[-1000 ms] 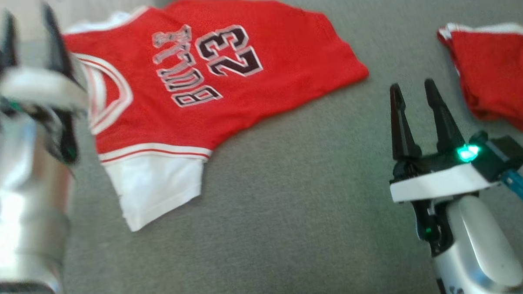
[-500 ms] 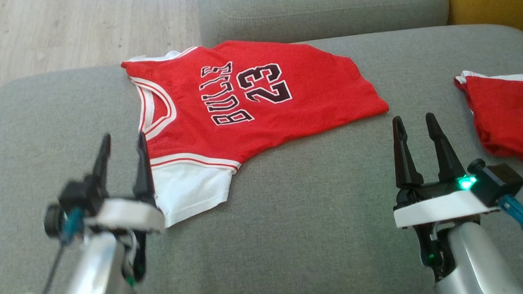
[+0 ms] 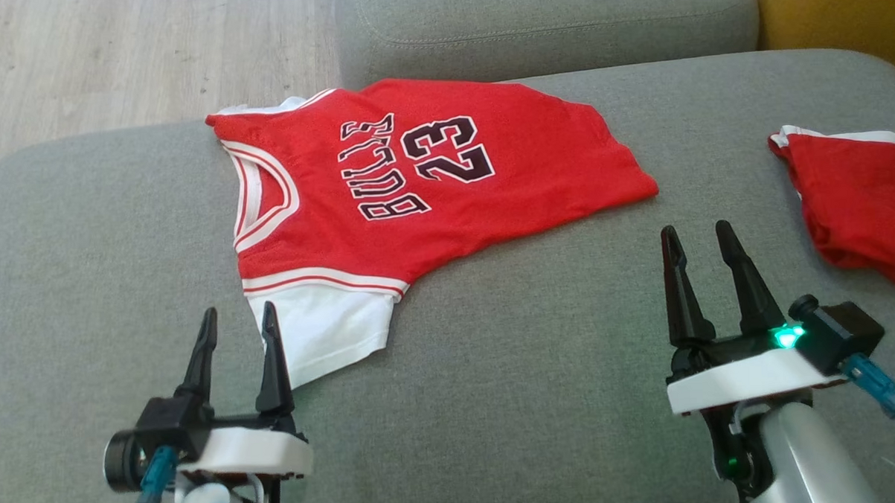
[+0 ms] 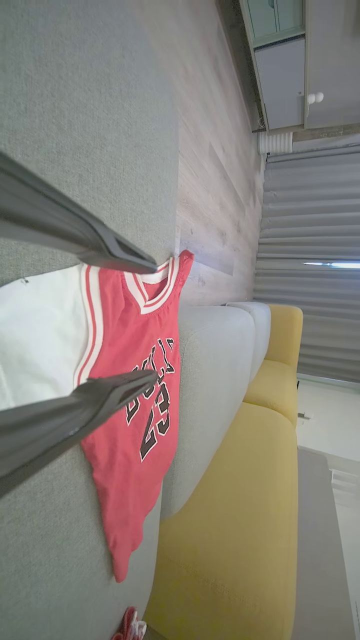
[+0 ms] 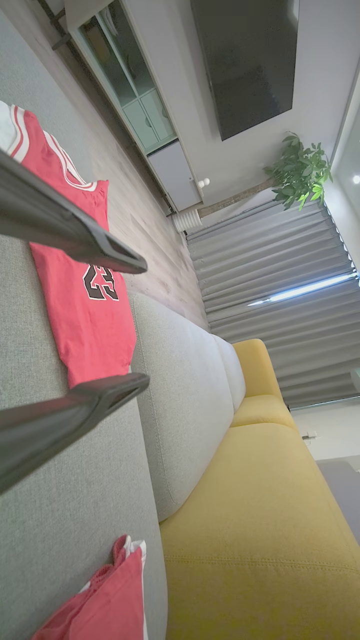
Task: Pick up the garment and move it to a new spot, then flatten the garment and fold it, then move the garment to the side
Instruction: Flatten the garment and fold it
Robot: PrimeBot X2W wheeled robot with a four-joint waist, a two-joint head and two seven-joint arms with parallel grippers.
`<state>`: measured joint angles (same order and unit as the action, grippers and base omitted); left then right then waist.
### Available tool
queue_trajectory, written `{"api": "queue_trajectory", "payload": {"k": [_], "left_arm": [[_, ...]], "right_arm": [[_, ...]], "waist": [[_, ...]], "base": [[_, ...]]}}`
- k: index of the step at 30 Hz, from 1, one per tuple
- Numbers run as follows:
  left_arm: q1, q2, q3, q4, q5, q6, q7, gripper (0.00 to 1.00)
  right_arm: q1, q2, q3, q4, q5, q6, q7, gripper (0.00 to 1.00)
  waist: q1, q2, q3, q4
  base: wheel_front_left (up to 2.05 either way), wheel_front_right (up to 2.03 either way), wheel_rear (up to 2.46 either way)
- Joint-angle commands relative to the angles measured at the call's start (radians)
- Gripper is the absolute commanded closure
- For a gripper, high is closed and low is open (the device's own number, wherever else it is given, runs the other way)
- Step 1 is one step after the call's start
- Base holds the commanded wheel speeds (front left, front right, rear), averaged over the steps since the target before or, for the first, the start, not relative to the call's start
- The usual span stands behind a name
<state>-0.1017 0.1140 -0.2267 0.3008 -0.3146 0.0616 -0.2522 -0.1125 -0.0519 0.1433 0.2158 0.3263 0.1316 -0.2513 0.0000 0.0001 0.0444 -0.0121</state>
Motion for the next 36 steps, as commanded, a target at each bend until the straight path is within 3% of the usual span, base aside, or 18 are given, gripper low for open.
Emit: {"api": "queue_trajectory", "payload": {"k": [1, 12, 21, 36], "left_arm": [[-0.030, 0.005, 0.044, -0.037, -0.001, 0.000, -0.009, 0.00], [-0.036, -0.014, 0.073, 0.016, -0.007, -0.015, 0.000, 0.00], [-0.081, -0.009, 0.062, 0.150, -0.034, 0.008, 0.169, 0.00], [-0.125, 0.004, 0.025, 0.242, -0.021, 0.049, 0.315, 0.00]], "right_arm": [[-0.026, 0.002, 0.026, -0.030, 0.005, -0.001, -0.011, 0.00], [-0.031, 0.002, 0.032, -0.028, 0.009, -0.001, -0.011, 0.00], [-0.045, 0.002, 0.034, -0.028, 0.013, -0.001, -0.011, 0.00], [-0.059, 0.002, 0.018, -0.035, 0.020, -0.001, -0.011, 0.00]], "waist": [[0.0000, -0.0001, -0.001, -0.002], [0.0000, -0.0001, 0.010, -0.015], [0.0000, -0.0001, 0.049, -0.031], [0.0000, -0.0001, 0.096, -0.046]], "base": [[0.00, 0.00, 0.00], [0.00, 0.00, 0.00], [0.00, 0.00, 0.00], [0.00, 0.00, 0.00]]}}
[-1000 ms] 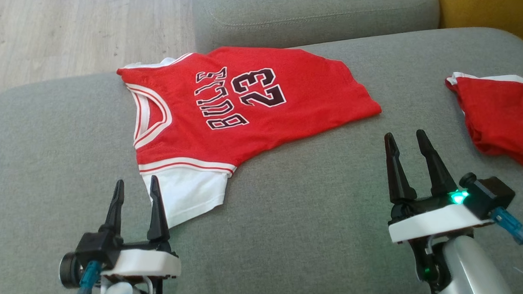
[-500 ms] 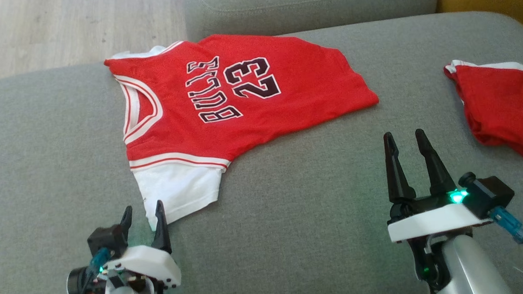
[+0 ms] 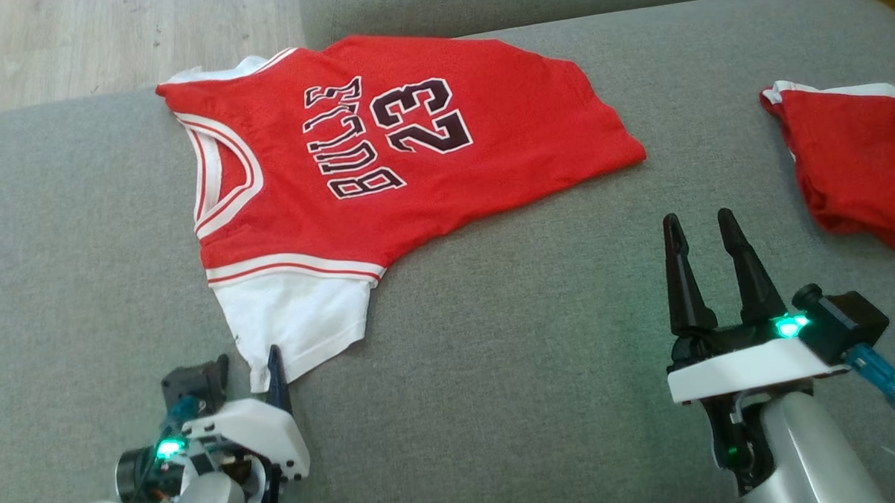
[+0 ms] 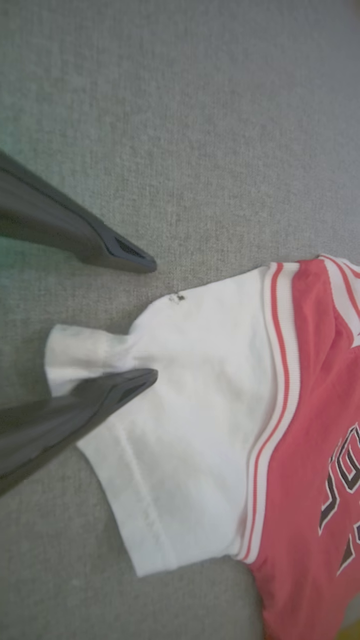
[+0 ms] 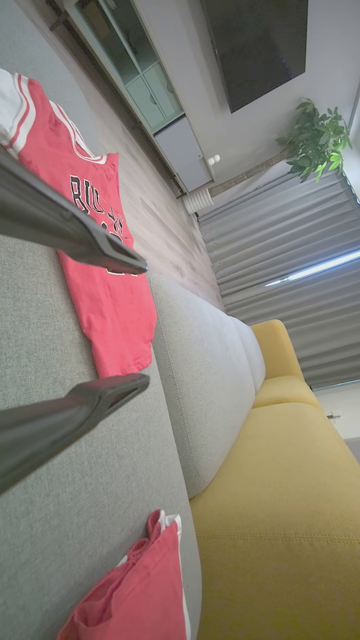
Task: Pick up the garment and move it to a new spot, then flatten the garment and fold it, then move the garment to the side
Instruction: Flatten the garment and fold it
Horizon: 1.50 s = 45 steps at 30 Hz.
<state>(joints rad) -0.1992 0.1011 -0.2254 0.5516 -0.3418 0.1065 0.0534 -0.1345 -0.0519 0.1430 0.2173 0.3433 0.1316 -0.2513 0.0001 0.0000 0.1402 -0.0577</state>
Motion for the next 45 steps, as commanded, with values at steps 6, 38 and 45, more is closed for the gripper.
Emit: {"api": "queue_trajectory", "payload": {"k": [6, 38, 45], "left_arm": [[-0.032, 0.017, -0.002, -0.008, -0.002, -0.025, 0.045, 1.00], [-0.100, -0.033, 0.005, -0.153, -0.083, -0.113, -0.296, 1.00], [-0.124, -0.040, -0.019, -0.147, -0.088, -0.117, -0.303, 1.00]], "right_arm": [[-0.044, 0.002, 0.015, -0.035, 0.001, -0.001, -0.011, 0.00], [-0.461, 0.002, -0.235, 0.576, -0.214, -0.001, 0.155, 0.00], [-0.572, 0.002, -0.318, 0.766, -0.262, -0.001, 0.141, 0.00]], "waist": [[-0.0001, 0.0000, 0.005, 0.000], [-0.0001, 0.0000, 0.063, 0.142], [-0.0001, 0.0000, 0.095, 0.168]], "base": [[0.00, 0.00, 0.00], [0.00, 0.00, 0.00], [0.00, 0.00, 0.00]]}}
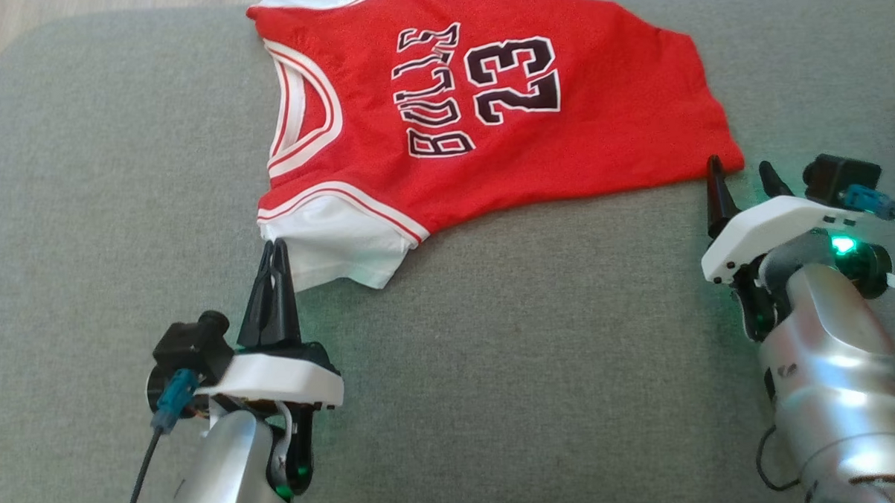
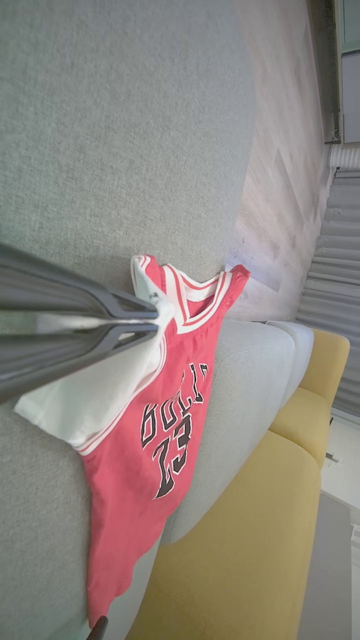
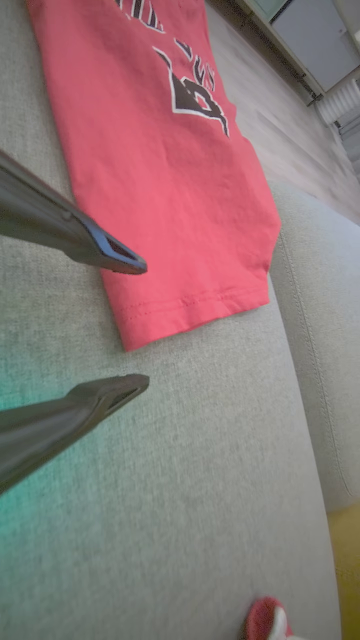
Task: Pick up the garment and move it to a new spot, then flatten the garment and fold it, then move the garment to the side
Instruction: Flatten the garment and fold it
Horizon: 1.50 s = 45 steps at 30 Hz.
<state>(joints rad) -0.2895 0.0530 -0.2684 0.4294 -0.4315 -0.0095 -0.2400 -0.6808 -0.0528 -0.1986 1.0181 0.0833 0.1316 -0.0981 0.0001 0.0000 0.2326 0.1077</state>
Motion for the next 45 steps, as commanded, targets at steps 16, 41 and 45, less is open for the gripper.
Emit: {"api": "queue_trajectory", "payload": {"k": [16, 41, 45], "left_arm": [[-0.056, 0.002, 0.002, -0.008, -0.009, 0.004, -0.019, 1.00], [-0.246, 0.064, 0.212, -0.298, -0.126, 0.007, -0.006, 1.00], [-0.266, 0.082, 0.249, -0.428, -0.153, 0.031, 0.029, 1.00]], "right_arm": [[-0.146, 0.003, -0.095, 0.209, -0.155, -0.001, -0.035, 0.53], [-0.129, -0.087, 0.494, -0.406, 0.377, -0.001, -0.163, 1.00], [-0.103, -0.156, 0.540, -0.564, 0.370, -0.001, -0.163, 1.00]], "waist": [[-0.0001, 0.0000, 0.032, 0.030], [-0.0001, 0.0000, -0.181, -0.163], [-0.0001, 0.0000, -0.220, -0.188]], "base": [[0.00, 0.00, 0.00], [0.00, 0.00, 0.00], [0.00, 0.00, 0.00]]}}
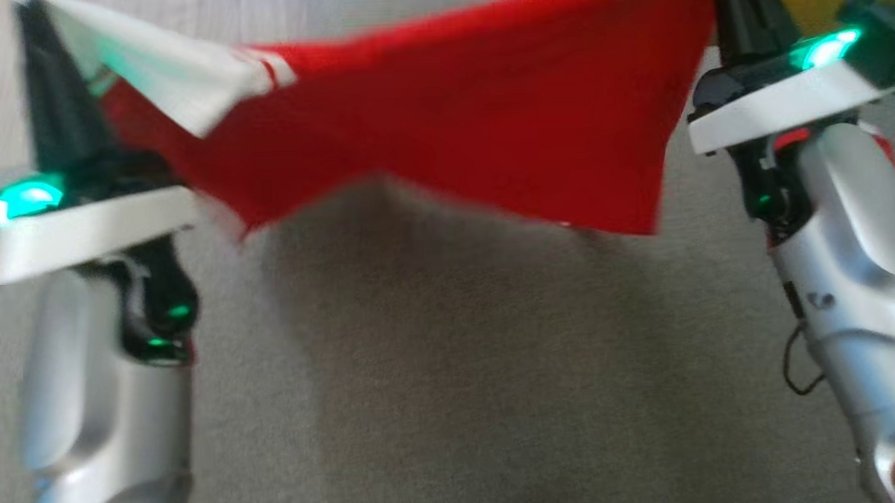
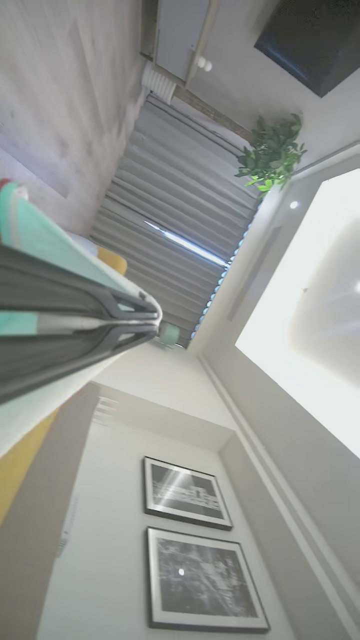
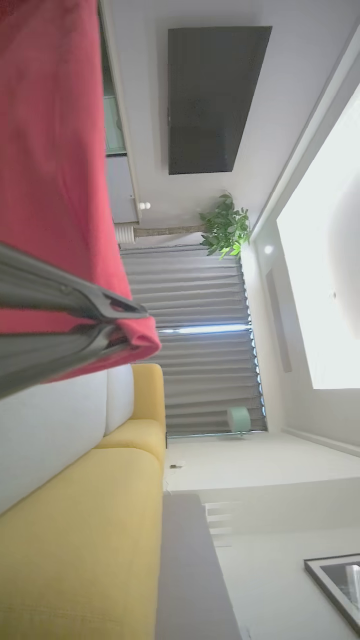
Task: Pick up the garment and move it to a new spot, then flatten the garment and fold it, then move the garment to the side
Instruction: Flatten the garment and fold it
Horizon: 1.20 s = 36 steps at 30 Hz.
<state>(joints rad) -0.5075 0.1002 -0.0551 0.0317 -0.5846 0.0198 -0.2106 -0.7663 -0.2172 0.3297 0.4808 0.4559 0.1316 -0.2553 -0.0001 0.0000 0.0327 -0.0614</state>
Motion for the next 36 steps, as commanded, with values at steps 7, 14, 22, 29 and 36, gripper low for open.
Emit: {"api": "queue_trajectory", "payload": {"k": [7, 14, 22, 29, 36], "left_arm": [[-0.052, 0.074, 0.101, -0.270, -0.049, 0.074, 0.123, 1.00], [-0.077, 0.121, 0.114, -0.383, -0.055, 0.150, 0.274, 1.00], [-0.339, 0.178, 0.056, -0.126, -0.071, 0.120, 0.397, 1.00], [-0.774, 0.241, 0.019, 0.285, 0.012, 0.046, 0.297, 1.00], [-0.979, 0.237, -0.016, 0.520, 0.065, 0.000, 0.157, 1.00]], "right_arm": [[0.040, -0.049, -0.030, -0.268, 0.001, -0.001, 0.047, 1.00], [0.117, -0.028, -0.143, -0.465, -0.045, -0.001, 0.219, 1.00], [-0.050, -0.014, -0.161, -0.384, -0.096, -0.001, 0.355, 1.00], [-0.485, -0.004, -0.139, 0.001, -0.130, -0.001, 0.248, 1.00], [-0.704, 0.031, -0.163, 0.266, -0.109, -0.001, 0.084, 1.00]], "waist": [[0.0001, 0.0000, -0.046, -0.045], [0.0001, 0.0000, -0.004, -0.049], [0.0001, 0.0000, 0.240, -0.041], [0.0001, 0.0000, 0.406, -0.035], [0.0001, 0.0000, 0.431, -0.025]], "base": [[0.00, 0.00, 0.00], [0.00, 0.00, 0.00], [0.00, 0.00, 0.00], [0.00, 0.00, 0.00], [0.00, 0.00, 0.00]]}}
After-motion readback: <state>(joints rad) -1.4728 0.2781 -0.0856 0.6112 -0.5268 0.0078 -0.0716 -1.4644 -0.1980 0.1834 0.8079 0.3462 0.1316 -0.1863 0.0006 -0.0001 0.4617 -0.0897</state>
